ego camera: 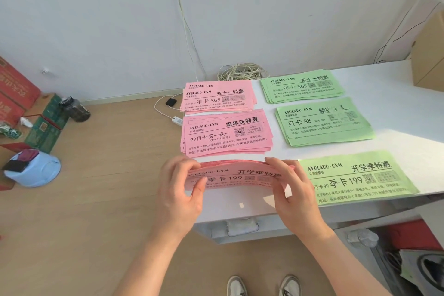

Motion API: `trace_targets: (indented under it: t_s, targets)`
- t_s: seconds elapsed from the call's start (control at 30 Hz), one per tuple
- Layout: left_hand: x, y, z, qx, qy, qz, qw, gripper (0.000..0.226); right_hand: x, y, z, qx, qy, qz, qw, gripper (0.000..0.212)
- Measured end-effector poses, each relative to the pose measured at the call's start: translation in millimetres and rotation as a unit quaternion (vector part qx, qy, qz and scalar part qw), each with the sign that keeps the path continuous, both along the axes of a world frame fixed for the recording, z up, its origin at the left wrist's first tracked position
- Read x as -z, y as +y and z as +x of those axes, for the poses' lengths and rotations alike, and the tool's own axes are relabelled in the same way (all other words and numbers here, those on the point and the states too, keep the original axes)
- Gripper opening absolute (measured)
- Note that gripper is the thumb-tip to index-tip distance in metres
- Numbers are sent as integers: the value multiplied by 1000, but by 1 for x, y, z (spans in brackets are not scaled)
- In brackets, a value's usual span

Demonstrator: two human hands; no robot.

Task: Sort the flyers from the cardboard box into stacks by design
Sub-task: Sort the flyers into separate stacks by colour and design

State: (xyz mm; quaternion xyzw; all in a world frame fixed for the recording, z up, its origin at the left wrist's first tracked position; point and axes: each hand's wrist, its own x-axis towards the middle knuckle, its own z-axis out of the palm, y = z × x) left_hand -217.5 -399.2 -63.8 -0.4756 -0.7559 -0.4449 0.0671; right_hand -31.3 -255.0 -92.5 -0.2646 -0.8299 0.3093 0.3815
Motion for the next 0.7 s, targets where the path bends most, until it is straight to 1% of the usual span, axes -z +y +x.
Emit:
trace_targets:
  t_s: [0.1,0.17,0.2,0.23,0.33,0.37,0.43,0.5,0.6,0.7]
  targets:
    - [-11,4,-3,15,86,-8,996,11,1,1,2,-6,-5,2,1000,57]
    - [-15,7,-4,27,122,-16,992,9,2,2,2,-7,-6,2,1000,57]
    - [-17,8,-5,33,115,-20,993,12,3,3,2,-8,-5,0,1000,58]
    - [-20,9,-7,38,89,-21,995,13,3,3,2,-9,-4,-3,1000,58]
    - [-28,11,-10,61,-12,-13,998,6,2,5,3,-15,0,-12,1000,60]
    - [-30,11,-10,64,-32,-13,997,3,2,5,3,-15,2,-15,1000,62]
    - [-34,12,-9,54,-55,-18,997,4,1,5,2,-12,9,-23,1000,66]
    - [-35,13,-9,45,-61,-26,997,5,1,5,2,-11,21,-37,999,70]
    - [-41,12,-12,43,-46,-36,997,3,0,4,2,-5,51,-87,995,77]
    - [-51,14,-16,49,-5,-46,998,9,-1,7,1,-14,58,-119,991,71]
